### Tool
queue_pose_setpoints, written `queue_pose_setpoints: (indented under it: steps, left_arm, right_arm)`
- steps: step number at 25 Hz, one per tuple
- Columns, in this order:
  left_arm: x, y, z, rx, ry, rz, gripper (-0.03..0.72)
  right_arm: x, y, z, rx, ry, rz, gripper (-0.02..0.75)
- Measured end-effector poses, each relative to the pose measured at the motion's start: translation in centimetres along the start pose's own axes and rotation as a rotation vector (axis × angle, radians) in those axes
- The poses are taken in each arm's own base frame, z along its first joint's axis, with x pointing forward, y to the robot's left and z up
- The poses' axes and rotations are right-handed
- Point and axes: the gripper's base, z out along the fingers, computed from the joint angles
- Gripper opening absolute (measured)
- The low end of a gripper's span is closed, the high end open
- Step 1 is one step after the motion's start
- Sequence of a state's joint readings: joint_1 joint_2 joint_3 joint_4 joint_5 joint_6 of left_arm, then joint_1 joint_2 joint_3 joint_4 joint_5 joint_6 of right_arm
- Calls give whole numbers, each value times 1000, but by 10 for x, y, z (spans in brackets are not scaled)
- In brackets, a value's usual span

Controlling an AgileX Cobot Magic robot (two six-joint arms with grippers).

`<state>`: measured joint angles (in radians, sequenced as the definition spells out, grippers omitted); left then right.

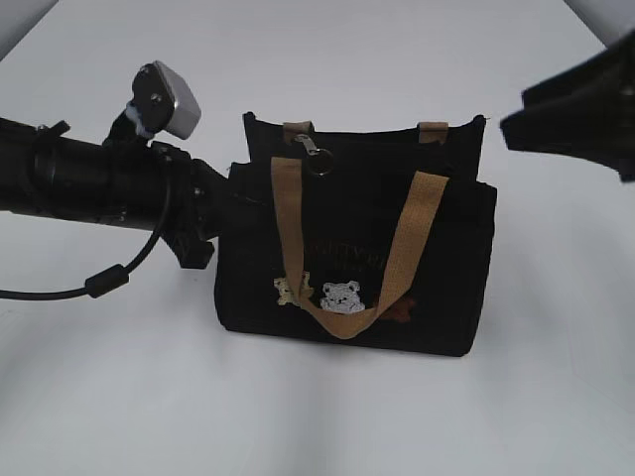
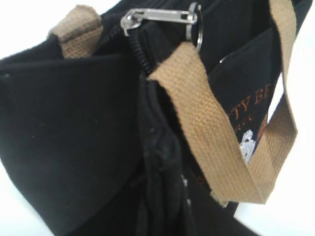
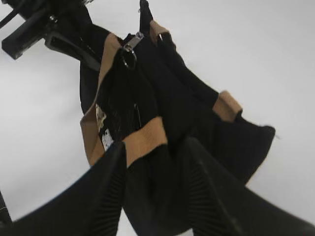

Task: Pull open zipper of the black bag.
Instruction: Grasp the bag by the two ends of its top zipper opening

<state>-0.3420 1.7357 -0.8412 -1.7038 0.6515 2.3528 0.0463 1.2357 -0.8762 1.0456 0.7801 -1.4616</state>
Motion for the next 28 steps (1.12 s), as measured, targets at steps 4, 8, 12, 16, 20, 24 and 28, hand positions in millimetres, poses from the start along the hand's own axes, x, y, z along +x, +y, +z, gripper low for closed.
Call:
queue_pose_setpoints:
  steps: [4, 8, 12, 16, 20, 24, 28]
  left_arm:
    - [0, 0, 0, 0, 0, 0, 65]
    - [0, 0, 0, 0, 0, 0, 65]
    - [0, 0, 0, 0, 0, 1, 65]
    - [0, 0, 0, 0, 0, 1, 65]
    - [0, 0, 0, 1, 0, 1, 65]
    - [0, 0, 0, 1, 0, 1, 65]
    - [0, 0, 0, 1, 0, 3, 65]
  right_arm:
    - [-20, -16, 49, -100, 50, -52, 309]
    - [-37, -6, 90, -174, 111, -177, 309]
    - [-42, 2, 120, -215, 147, -233, 309]
    - [-41, 9, 140, -242, 178, -276, 309]
    - [-38, 8, 147, -238, 189, -273, 309]
    - [-39, 8, 147, -237, 189, -276, 309]
    - [-40, 19, 151, -257, 198, -314, 294]
